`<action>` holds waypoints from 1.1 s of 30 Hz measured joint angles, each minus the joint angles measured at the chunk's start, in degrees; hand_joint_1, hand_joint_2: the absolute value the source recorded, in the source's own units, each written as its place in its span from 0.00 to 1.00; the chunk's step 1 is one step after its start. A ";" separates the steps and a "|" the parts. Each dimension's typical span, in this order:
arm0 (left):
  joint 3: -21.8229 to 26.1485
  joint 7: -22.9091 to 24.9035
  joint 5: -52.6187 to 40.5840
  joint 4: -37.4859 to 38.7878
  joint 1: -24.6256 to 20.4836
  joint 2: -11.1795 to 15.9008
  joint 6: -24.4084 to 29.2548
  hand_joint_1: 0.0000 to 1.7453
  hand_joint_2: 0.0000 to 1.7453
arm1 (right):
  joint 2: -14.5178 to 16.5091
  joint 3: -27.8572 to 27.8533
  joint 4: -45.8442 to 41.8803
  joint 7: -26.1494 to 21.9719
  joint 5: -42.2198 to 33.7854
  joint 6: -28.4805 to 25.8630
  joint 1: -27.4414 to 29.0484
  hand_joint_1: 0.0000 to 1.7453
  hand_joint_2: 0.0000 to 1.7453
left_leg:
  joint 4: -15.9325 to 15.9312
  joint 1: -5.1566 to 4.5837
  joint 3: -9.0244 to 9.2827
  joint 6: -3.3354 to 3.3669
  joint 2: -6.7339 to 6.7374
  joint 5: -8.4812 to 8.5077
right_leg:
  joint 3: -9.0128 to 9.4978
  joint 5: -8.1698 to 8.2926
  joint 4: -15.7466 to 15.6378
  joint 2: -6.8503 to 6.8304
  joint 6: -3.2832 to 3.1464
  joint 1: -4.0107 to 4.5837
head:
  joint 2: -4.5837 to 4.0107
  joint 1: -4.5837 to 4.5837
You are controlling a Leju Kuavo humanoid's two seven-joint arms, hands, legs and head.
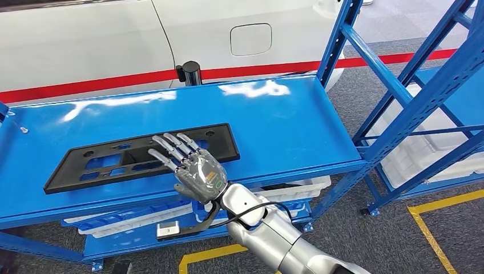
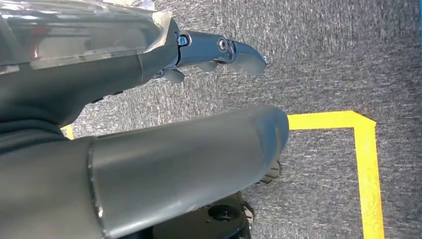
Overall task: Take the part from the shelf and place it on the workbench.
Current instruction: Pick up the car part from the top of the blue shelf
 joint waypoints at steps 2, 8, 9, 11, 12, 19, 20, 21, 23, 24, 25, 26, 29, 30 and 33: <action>0.01 0.38 -0.26 0.00 -0.11 -0.11 0.20 0.00 0.00 | 0.57 0.78 0.48 -0.19 -0.04 0.72 0.06 0.00 1.00 | 0.00 -0.03 0.02 0.11 0.00 -0.06 | 0.11 -0.10 -0.23 0.00 -0.03 0.00 | 0.00 0.00; 0.00 0.91 -0.51 0.00 -0.35 -0.28 0.32 0.00 0.00 | 2.59 3.23 2.41 -0.47 -0.61 3.10 0.08 0.00 1.00 | 0.01 0.01 0.07 0.34 -0.01 0.08 | 0.12 0.12 -0.27 -0.02 0.34 0.01 | 0.00 0.00; -0.01 0.97 -0.51 0.00 -0.39 -0.31 0.33 0.00 0.00 | 2.87 3.53 2.82 -0.47 -0.66 3.33 0.07 0.00 1.00 | 0.01 0.04 0.09 0.36 -0.01 0.10 | 0.14 0.14 -0.27 -0.03 0.36 0.02 | 0.00 0.00; -0.02 1.08 -0.52 0.00 -0.45 -0.33 0.33 0.00 0.00 | 3.32 4.04 3.50 -0.47 -0.72 3.53 0.06 0.00 1.00 | 0.01 0.10 0.11 0.36 -0.01 0.12 | 0.16 0.15 -0.26 -0.03 0.38 0.05 | 0.00 0.00; -0.02 1.14 -0.53 0.00 -0.47 -0.34 0.34 0.00 0.00 | 3.50 4.23 3.80 -0.46 -0.78 3.63 0.05 0.00 1.00 | 0.01 0.12 0.12 0.36 -0.01 0.12 | 0.18 0.16 -0.26 -0.03 0.38 0.08 | 0.00 0.00; -0.02 1.41 -0.59 0.00 -0.68 -0.37 0.45 0.00 0.00 | 4.87 4.99 6.91 2.42 -1.65 3.50 -1.11 0.00 1.00 | 0.00 0.20 0.14 0.35 0.00 0.12 | 0.19 0.15 -0.24 -0.03 0.38 0.19 | 0.00 0.00; -0.02 1.41 -0.60 0.00 -0.70 -0.38 0.50 0.00 0.00 | 5.03 5.06 7.61 3.14 -2.03 3.10 -1.52 0.00 1.00 | 0.00 0.20 0.14 0.35 0.00 0.12 | 0.19 0.15 -0.24 -0.03 0.38 0.19 | 0.00 0.00; -0.02 1.41 -0.62 0.00 -0.72 -0.39 0.58 0.00 0.00 | 5.18 5.11 8.40 3.83 -2.56 2.57 -2.02 0.00 1.00 | 0.00 0.20 0.14 0.35 0.00 0.12 | 0.18 0.15 -0.24 -0.03 0.38 0.19 | 0.00 0.00; -0.02 1.41 -0.71 0.00 -0.74 -0.44 0.82 0.00 0.00 | 5.41 5.13 10.02 4.82 -3.81 1.53 -3.11 0.00 1.00 | 0.00 0.21 0.14 0.34 0.00 0.12 | 0.18 0.14 -0.24 -0.03 0.37 0.19 | 0.00 0.00; -0.01 1.41 -0.75 0.00 -0.74 -0.46 0.90 0.00 0.00 | 5.50 5.10 10.70 5.04 -4.28 1.22 -3.59 0.00 1.00 | 0.00 0.21 0.14 0.34 0.00 0.12 | 0.19 0.14 -0.24 -0.03 0.37 0.19 | 0.00 0.00; -0.01 1.41 -0.78 0.00 -0.74 -0.50 0.94 0.00 0.00 | 5.55 5.07 11.24 5.17 -4.61 1.07 -3.97 0.00 1.00 | 0.00 0.21 0.14 0.34 0.00 0.12 | 0.19 0.14 -0.24 -0.03 0.37 0.19 | 0.00 0.00; -0.01 1.41 -0.81 0.00 -0.75 -0.52 0.96 0.00 0.00 | 5.60 5.04 11.70 5.27 -4.82 1.01 -4.26 0.00 1.00 | 0.00 0.21 0.14 0.34 0.00 0.12 | 0.19 0.14 -0.24 -0.03 0.37 0.20 | 0.00 0.00; 0.00 1.43 -1.04 0.00 -0.77 -0.58 0.97 0.00 0.00 | 5.80 4.82 12.82 6.18 -5.31 0.83 -4.96 0.00 1.00 | 0.00 0.20 0.14 0.35 0.00 0.12 | 0.19 0.14 -0.24 -0.03 0.37 0.20 | 0.00 0.00; 0.00 1.46 -1.17 0.00 -0.79 -0.60 0.98 0.00 0.00 | 5.86 4.65 13.14 6.68 -5.57 0.72 -5.26 0.00 1.00 | 0.00 0.20 0.14 0.35 0.00 0.12 | 0.19 0.14 -0.24 -0.03 0.37 0.20 | 0.00 0.00; -0.01 1.66 -1.50 0.00 -0.83 -0.65 1.05 0.00 0.00 | 5.89 3.91 13.97 7.80 -6.37 0.49 -6.34 0.00 1.00 | 0.00 0.20 0.14 0.35 0.00 0.12 | 0.19 0.15 -0.24 -0.03 0.37 0.19 | 0.00 0.00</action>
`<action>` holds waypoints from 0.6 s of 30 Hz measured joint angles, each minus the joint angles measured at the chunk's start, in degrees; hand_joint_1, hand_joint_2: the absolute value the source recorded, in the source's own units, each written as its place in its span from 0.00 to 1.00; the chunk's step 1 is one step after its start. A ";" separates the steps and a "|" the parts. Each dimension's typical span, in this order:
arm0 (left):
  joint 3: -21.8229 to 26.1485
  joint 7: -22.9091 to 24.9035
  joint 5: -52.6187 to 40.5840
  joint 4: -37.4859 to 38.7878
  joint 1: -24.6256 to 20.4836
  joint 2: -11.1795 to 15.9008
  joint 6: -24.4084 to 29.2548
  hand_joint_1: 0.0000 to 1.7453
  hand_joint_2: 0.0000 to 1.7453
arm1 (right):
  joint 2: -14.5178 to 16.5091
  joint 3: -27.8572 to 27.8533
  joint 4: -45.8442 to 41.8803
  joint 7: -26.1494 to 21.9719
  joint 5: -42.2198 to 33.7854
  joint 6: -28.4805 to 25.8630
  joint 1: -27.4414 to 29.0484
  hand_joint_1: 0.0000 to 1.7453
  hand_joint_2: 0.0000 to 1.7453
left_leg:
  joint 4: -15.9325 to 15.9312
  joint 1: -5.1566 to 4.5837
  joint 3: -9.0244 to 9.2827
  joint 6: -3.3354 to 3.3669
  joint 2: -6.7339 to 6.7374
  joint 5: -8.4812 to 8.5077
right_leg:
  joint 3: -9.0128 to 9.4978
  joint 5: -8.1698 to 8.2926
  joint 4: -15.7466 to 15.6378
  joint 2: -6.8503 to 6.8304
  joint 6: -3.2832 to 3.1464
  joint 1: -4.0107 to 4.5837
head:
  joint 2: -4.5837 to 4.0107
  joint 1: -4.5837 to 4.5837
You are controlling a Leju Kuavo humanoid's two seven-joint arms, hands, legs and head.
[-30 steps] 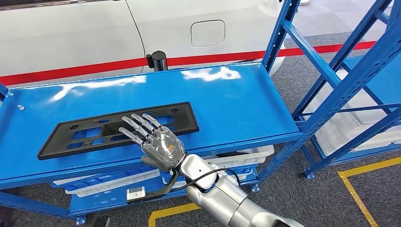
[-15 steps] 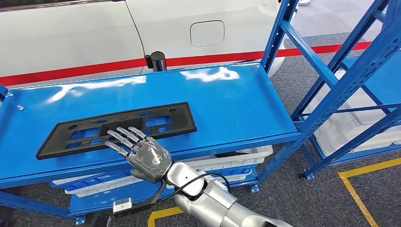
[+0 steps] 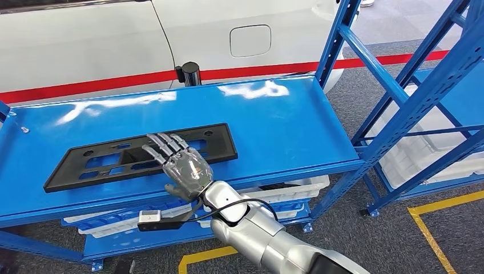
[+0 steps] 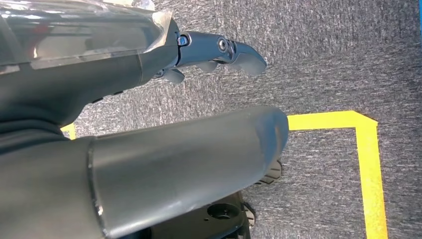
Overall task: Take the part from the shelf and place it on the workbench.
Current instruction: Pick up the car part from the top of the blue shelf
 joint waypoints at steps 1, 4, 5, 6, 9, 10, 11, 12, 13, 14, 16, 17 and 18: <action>0.00 0.04 -0.03 0.00 -0.01 -0.02 0.03 0.00 0.00 | 0.00 -0.24 0.24 0.16 -0.16 -0.02 -0.29 0.00 1.00 | 0.00 0.00 0.00 0.00 0.00 0.00 | 0.00 0.00 0.00 0.00 0.00 0.00 | 0.00 0.00; 0.01 0.08 -0.03 0.00 -0.07 -0.07 0.07 0.00 0.00 | 0.00 -0.72 0.82 0.32 -0.39 -0.04 -0.75 0.00 1.00 | 0.00 0.00 0.00 0.00 0.00 0.00 | 0.00 0.00 0.00 0.00 0.00 0.00 | 0.00 0.00; 0.01 0.08 -0.03 0.00 -0.09 -0.08 0.08 0.00 0.00 | 0.00 -0.83 0.97 0.33 -0.40 -0.05 -0.79 0.00 1.00 | 0.00 0.00 0.00 0.00 0.00 0.00 | 0.00 0.00 0.00 0.00 0.00 0.00 | 0.00 0.00; 0.01 0.08 -0.03 0.00 -0.10 -0.09 0.08 0.00 0.00 | 0.00 -0.92 1.12 0.34 -0.40 -0.06 -0.82 0.00 1.00 | 0.00 0.00 0.00 0.00 0.00 0.00 | 0.00 0.00 0.00 0.00 0.00 0.00 | 0.00 0.00; 0.00 0.08 -0.03 0.00 -0.12 -0.13 0.09 0.00 0.00 | 0.00 -1.13 1.47 0.36 -0.40 -0.08 -0.84 0.00 1.00 | 0.00 0.00 0.00 0.00 0.00 0.00 | 0.00 0.00 0.00 0.00 0.00 0.00 | 0.00 0.00; 0.01 0.08 -0.03 0.00 -0.13 -0.13 0.08 0.00 0.00 | 0.00 -1.16 1.54 0.36 -0.39 -0.08 -0.84 0.00 1.00 | 0.00 0.00 0.00 0.00 0.00 0.00 | 0.00 0.00 0.00 0.00 0.00 0.00 | 0.00 0.00; 0.01 0.08 -0.03 0.00 -0.13 -0.14 0.08 0.00 0.00 | 0.01 -1.17 1.62 0.37 -0.39 -0.08 -0.85 0.00 1.00 | 0.00 0.00 0.00 0.00 0.00 0.00 | 0.00 0.00 0.00 0.00 0.00 0.00 | 0.00 0.00; 0.01 0.09 -0.04 0.00 -0.14 -0.14 0.08 0.00 0.00 | 0.01 -1.18 1.72 0.46 -0.35 -0.10 -0.85 0.00 1.00 | 0.00 0.00 0.00 0.00 0.00 0.00 | -0.01 0.00 0.00 0.00 0.00 0.00 | 0.00 0.00; 0.01 0.09 -0.07 0.00 -0.14 -0.14 0.08 0.00 0.00 | 0.01 -1.18 1.81 0.70 -0.24 -0.17 -0.86 0.00 1.00 | 0.00 0.01 0.00 0.00 0.00 0.00 | -0.01 0.00 0.00 0.00 0.00 0.00 | 0.00 0.00; 0.01 0.10 -0.09 0.00 -0.15 -0.14 0.09 0.00 0.00 | 0.01 -1.18 1.92 1.11 0.00 -0.35 -0.88 0.00 1.00 | 0.00 0.01 0.00 0.00 0.00 0.00 | -0.01 0.00 0.00 0.00 0.00 0.00 | 0.00 0.00; 0.01 0.12 -0.16 0.00 -0.16 -0.15 0.17 0.00 0.00 | -0.01 -1.18 2.14 2.32 0.72 -0.93 -1.00 0.00 1.00 | 0.00 0.01 0.00 0.00 0.00 0.00 | -0.01 0.00 0.00 0.00 0.00 0.00 | 0.00 0.00; 0.01 0.13 -0.19 0.00 -0.16 -0.16 0.23 0.00 0.00 | -0.03 -1.18 2.26 2.98 1.13 -1.18 -1.14 0.00 1.00 | 0.00 0.01 0.00 0.00 0.01 0.00 | -0.01 0.00 0.00 0.00 0.00 0.00 | 0.00 0.00; 0.01 0.13 -0.21 0.00 -0.16 -0.17 0.31 0.00 0.00 | -0.07 -1.18 2.40 3.67 1.52 -1.33 -1.30 0.00 1.00 | 0.00 0.01 0.00 0.00 0.01 0.00 | -0.01 0.00 0.00 0.00 0.00 0.00 | 0.00 0.00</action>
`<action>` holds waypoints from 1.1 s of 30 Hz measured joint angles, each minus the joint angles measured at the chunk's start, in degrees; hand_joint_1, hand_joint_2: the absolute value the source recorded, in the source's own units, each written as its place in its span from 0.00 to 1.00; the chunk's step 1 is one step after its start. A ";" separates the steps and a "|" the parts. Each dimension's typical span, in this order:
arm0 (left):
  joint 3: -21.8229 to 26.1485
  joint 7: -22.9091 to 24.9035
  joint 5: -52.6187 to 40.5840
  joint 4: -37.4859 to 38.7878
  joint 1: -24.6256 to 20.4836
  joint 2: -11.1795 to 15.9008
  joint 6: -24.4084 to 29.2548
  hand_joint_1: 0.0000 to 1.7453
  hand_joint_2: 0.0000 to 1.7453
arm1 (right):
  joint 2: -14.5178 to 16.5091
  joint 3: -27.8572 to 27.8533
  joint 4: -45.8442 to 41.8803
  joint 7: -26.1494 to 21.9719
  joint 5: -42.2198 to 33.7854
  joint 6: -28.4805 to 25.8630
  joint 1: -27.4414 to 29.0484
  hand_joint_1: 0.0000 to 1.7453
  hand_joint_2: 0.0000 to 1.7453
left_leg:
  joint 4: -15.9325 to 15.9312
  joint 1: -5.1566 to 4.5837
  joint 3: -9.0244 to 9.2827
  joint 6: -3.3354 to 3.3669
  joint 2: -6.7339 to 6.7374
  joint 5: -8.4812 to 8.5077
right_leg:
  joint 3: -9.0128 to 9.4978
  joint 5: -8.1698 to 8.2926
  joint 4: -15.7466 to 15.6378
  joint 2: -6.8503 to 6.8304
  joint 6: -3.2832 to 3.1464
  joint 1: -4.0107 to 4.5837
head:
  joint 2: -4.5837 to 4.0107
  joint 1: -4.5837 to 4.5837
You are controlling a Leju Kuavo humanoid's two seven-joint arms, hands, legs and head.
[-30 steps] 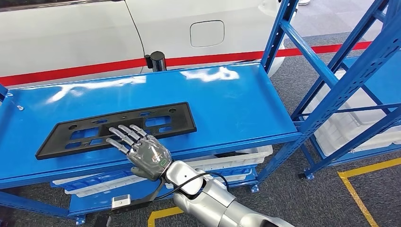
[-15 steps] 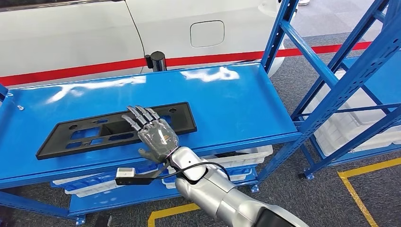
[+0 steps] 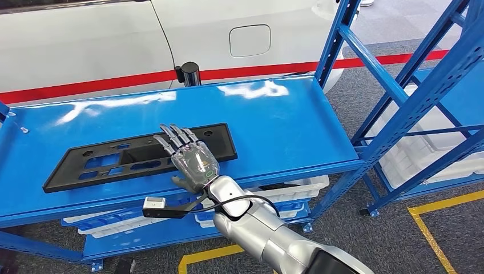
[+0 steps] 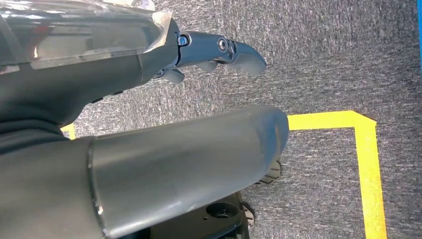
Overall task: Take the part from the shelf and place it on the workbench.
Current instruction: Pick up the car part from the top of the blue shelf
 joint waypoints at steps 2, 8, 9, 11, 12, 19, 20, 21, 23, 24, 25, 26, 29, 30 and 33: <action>0.00 0.00 -0.04 0.00 0.00 -0.01 0.09 0.00 0.00 | -0.09 0.00 0.19 1.01 0.59 -0.05 -0.22 0.00 1.00 | 0.00 0.00 0.00 0.00 0.00 0.00 | 0.00 0.00 0.00 0.00 0.00 0.00 | 0.00 0.00; 0.00 0.00 -0.06 0.00 0.01 -0.01 0.10 0.00 0.00 | -0.13 0.00 0.25 1.33 0.77 -0.05 -0.27 0.00 1.00 | 0.00 0.00 0.00 0.00 0.00 0.00 | 0.00 0.00 0.00 0.00 0.00 0.00 | 0.00 0.00; 0.00 0.00 -0.06 0.00 0.01 -0.01 0.11 0.00 0.00 | -0.13 0.00 0.25 1.37 0.79 -0.05 -0.27 0.00 1.00 | 0.00 0.00 0.00 0.00 0.00 0.00 | 0.00 0.00 0.00 0.00 0.00 0.00 | 0.00 0.00; 0.00 0.00 -0.06 0.00 0.01 -0.02 0.13 0.00 0.00 | -0.14 0.01 0.29 1.57 0.93 -0.04 -0.29 0.00 1.00 | 0.00 0.00 0.00 0.00 0.00 0.00 | 0.00 0.00 0.00 0.00 0.00 0.00 | 0.00 0.00; 0.00 0.00 -0.06 0.00 0.01 -0.02 0.14 0.00 0.00 | -0.14 0.02 0.32 1.72 1.05 -0.03 -0.30 0.00 1.00 | 0.00 0.00 0.00 0.00 0.00 0.00 | 0.00 0.00 0.00 0.00 0.00 0.00 | 0.00 0.00; 0.01 -0.14 0.04 0.00 0.28 -0.33 0.80 0.00 0.00 | -1.36 0.85 2.08 12.43 7.90 1.97 -0.27 0.00 1.00 | 0.00 -0.02 0.00 0.00 -0.01 0.00 | 0.00 0.00 0.00 0.00 0.00 0.00 | 0.00 0.00; 0.02 -0.18 0.07 0.00 0.36 -0.45 0.81 0.00 0.00 | -1.72 0.99 2.34 13.81 8.47 2.63 -0.26 0.00 1.00 | 0.00 -0.02 0.00 0.00 -0.01 0.00 | 0.01 0.00 0.00 0.00 0.00 0.00 | 0.00 0.00; 0.02 -0.20 0.05 0.00 0.40 -0.56 0.82 0.00 0.00 | -2.04 1.06 2.50 14.93 8.86 3.07 -0.27 0.00 1.00 | 0.00 -0.01 0.01 0.00 -0.01 0.00 | 0.01 0.00 0.00 0.00 0.00 0.00 | 0.00 0.00; 0.02 -0.18 -0.01 0.00 0.42 -0.71 0.83 0.00 0.00 | -2.45 1.05 2.63 16.38 9.30 3.58 -0.41 0.00 1.00 | 0.00 0.00 0.03 0.00 -0.01 0.00 | 0.02 0.00 0.00 0.00 0.00 0.00 | 0.00 0.00; 0.02 -0.18 -0.03 0.00 0.41 -0.75 0.83 0.00 0.00 | -2.58 1.04 2.68 16.87 9.41 3.72 -0.50 0.00 1.00 | 0.00 0.00 0.04 0.00 -0.01 0.00 | 0.03 0.00 0.00 0.00 0.00 0.00 | 0.00 0.00; 0.02 -0.16 -0.07 0.00 0.41 -0.78 0.83 0.00 0.00 | -2.75 1.02 2.74 17.33 9.50 3.86 -0.59 0.00 1.00 | 0.00 0.00 0.05 0.00 -0.01 0.00 | 0.04 0.00 0.00 0.00 0.00 0.00 | 0.00 0.00; 0.02 -0.13 -0.13 0.00 0.41 -0.81 0.84 0.00 0.00 | -2.91 1.01 2.78 17.76 9.60 3.98 -0.69 0.00 1.00 | 0.00 0.00 0.06 0.00 -0.01 0.00 | 0.04 0.00 0.00 0.00 0.00 0.00 | 0.00 0.00; 0.04 -0.01 -0.37 0.00 0.41 -0.87 0.86 0.00 0.00 | -3.39 0.77 2.85 19.01 10.25 4.23 -0.93 0.30 1.00 | 0.00 -0.01 0.08 0.00 -0.01 0.00 | 0.07 0.00 0.00 0.00 0.00 -0.01 | 0.00 0.00; 0.09 0.01 -0.42 0.00 0.40 -0.90 0.87 0.00 0.00 | -3.52 0.60 2.87 19.53 10.63 4.27 -0.97 0.54 1.00 | 0.00 -0.01 0.09 0.00 -0.01 0.00 | 0.08 0.00 0.00 0.00 0.00 -0.01 | 0.00 0.00; 0.48 0.02 -0.48 0.00 0.41 -0.97 0.93 0.00 0.00 | -3.89 -0.02 3.04 20.88 11.91 4.10 -0.97 0.98 1.00 | 0.01 -0.02 0.09 0.00 -0.01 0.00 | 0.09 0.00 0.00 0.00 0.00 0.00 | 0.00 0.00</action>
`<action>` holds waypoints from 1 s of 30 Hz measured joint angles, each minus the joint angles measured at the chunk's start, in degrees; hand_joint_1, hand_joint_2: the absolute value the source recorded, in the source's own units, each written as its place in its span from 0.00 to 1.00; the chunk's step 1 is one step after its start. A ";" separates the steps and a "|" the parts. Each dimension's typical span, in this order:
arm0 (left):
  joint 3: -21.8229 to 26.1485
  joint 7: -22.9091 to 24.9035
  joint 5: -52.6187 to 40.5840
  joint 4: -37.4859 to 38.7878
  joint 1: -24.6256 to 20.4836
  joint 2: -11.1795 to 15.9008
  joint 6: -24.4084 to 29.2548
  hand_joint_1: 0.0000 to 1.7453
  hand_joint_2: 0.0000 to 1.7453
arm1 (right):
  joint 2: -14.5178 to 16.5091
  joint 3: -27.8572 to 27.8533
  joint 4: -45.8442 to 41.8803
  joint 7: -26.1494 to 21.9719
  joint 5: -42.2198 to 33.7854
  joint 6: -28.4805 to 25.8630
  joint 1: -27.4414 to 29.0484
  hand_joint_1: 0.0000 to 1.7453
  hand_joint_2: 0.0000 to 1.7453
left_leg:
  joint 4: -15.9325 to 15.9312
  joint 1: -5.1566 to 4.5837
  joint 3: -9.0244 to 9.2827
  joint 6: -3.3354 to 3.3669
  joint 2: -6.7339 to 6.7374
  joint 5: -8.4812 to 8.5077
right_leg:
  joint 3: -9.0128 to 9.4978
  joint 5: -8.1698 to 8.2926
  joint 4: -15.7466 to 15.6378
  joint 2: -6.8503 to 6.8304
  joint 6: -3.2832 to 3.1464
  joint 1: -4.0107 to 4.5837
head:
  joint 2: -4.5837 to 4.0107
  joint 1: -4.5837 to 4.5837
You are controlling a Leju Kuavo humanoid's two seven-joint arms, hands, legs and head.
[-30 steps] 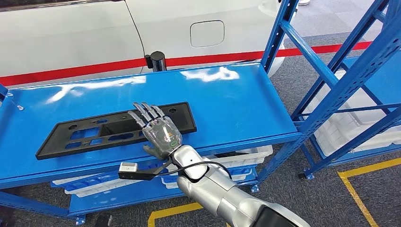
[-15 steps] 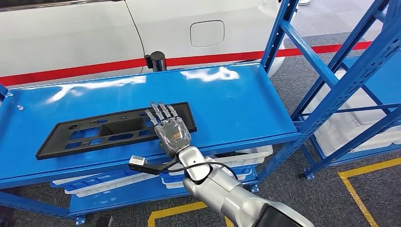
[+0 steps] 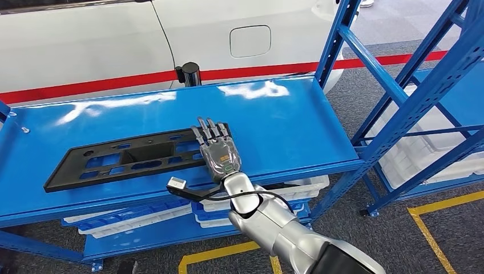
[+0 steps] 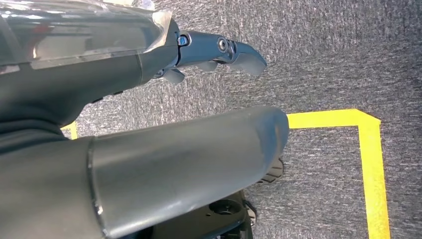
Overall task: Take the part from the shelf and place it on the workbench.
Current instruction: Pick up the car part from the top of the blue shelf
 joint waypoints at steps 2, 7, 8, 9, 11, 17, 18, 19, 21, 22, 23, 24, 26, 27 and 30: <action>0.23 -0.01 -0.06 0.00 0.00 -0.03 0.05 0.00 0.00 | -0.25 -0.41 0.21 0.30 0.60 -0.54 0.10 0.98 1.00 | 0.00 0.00 0.00 0.00 0.00 0.00 | 0.00 0.00 0.00 0.00 0.00 0.00 | 0.00 0.00; 0.51 0.00 -0.28 0.00 -0.02 -0.09 0.09 0.00 0.00 | -0.54 -1.52 0.70 0.38 1.17 -1.47 0.22 1.00 1.00 | 0.01 -0.01 0.00 0.00 0.00 0.00 | 0.00 0.00 0.00 0.00 0.01 0.00 | 0.00 0.00; 0.54 0.02 -0.34 0.00 -0.02 -0.09 0.09 0.00 0.00 | -0.55 -1.72 0.76 0.38 1.22 -1.64 0.21 1.00 1.00 | 0.01 -0.01 0.00 0.00 0.00 0.00 | 0.00 0.00 0.00 0.00 0.01 0.00 | 0.00 0.00; 0.56 0.04 -0.39 0.00 -0.02 -0.09 0.09 0.00 0.00 | -0.55 -1.90 0.78 0.38 1.25 -1.80 0.17 1.00 1.00 | 0.01 -0.01 0.00 0.00 0.00 0.00 | 0.00 0.00 0.00 0.00 0.00 0.00 | 0.00 0.00; 0.61 0.07 -0.44 0.00 -0.02 -0.10 0.09 0.00 0.00 | -0.58 -2.32 0.79 0.37 1.34 -2.17 0.11 1.00 1.00 | 0.01 0.00 -0.01 0.00 0.00 -0.01 | -0.01 0.00 0.00 0.00 0.00 0.00 | 0.00 0.00; 0.89 0.12 -0.45 0.00 -0.03 -0.17 0.08 0.00 0.00 | -0.61 -2.80 0.79 0.27 1.50 -2.69 -0.30 1.00 1.00 | 0.00 0.02 0.00 -0.01 -0.01 -0.01 | 0.00 0.00 0.00 -0.01 0.00 0.01 | 0.00 0.00; 0.92 0.13 -0.45 0.00 -0.02 -0.19 0.08 0.00 0.00 | -0.61 -2.80 0.79 0.25 1.50 -2.69 -0.34 1.00 1.00 | 0.00 0.02 0.00 0.00 -0.01 0.00 | 0.00 0.00 0.00 -0.01 0.00 0.01 | 0.00 0.00; 0.93 0.13 -0.45 0.00 -0.03 -0.19 0.08 0.00 0.00 | -0.61 -2.81 0.79 0.21 1.51 -2.69 -0.38 1.00 1.00 | 0.00 0.02 0.00 0.00 -0.02 0.00 | 0.01 0.00 0.00 -0.02 0.00 0.02 | 0.00 0.00; 0.94 0.14 -0.45 0.00 -0.03 -0.20 0.09 0.00 0.00 | -0.61 -2.83 0.79 0.17 1.50 -2.69 -0.48 1.00 1.00 | 0.00 0.02 0.00 0.00 -0.01 0.00 | 0.01 0.00 0.00 -0.02 0.00 0.02 | 0.00 0.00; 0.94 0.14 -0.45 0.00 -0.03 -0.20 0.09 0.00 0.00 | -0.61 -2.84 0.79 0.15 1.50 -2.69 -0.51 1.00 1.00 | 0.00 0.01 0.00 0.00 -0.02 0.00 | 0.01 0.00 0.00 -0.02 0.00 0.02 | 0.00 0.00; 0.95 0.14 -0.45 0.00 -0.03 -0.20 0.09 0.00 0.00 | -0.61 -2.85 0.79 0.15 1.50 -2.69 -0.52 1.00 1.00 | 0.00 0.01 0.00 0.00 -0.02 0.00 | 0.01 0.00 0.00 -0.02 0.00 0.02 | 0.00 0.00; 0.95 0.14 -0.45 0.00 -0.03 -0.20 0.08 0.00 0.00 | -0.61 -2.86 0.79 0.14 1.50 -2.69 -0.52 1.00 1.00 | 0.00 0.00 0.00 0.00 -0.02 0.00 | 0.02 0.00 0.00 -0.02 0.00 0.02 | 0.00 0.00; 0.96 0.07 -0.45 0.00 -0.03 -0.20 0.05 0.00 0.00 | -0.61 -2.90 0.79 0.03 1.43 -2.71 -0.53 1.00 1.00 | 0.00 -0.01 0.00 0.00 -0.02 0.00 | 0.02 0.00 0.00 -0.02 0.00 0.02 | 0.00 0.00; 0.96 -0.03 -0.45 0.00 -0.03 -0.20 0.04 0.00 0.00 | -0.61 -2.96 0.79 -0.09 1.39 -2.78 -0.53 1.00 1.00 | 0.01 -0.02 0.00 0.00 -0.02 0.00 | 0.02 0.00 0.00 -0.02 0.00 0.02 | 0.00 0.00; 0.97 -0.49 -0.45 0.00 -0.02 -0.20 0.01 0.00 0.00 | -0.61 -3.50 0.79 -1.24 0.94 -3.75 -0.50 1.00 1.00 | 0.01 -0.02 0.00 0.00 -0.02 0.00 | 0.02 0.00 0.00 -0.02 0.00 0.02 | 0.00 0.00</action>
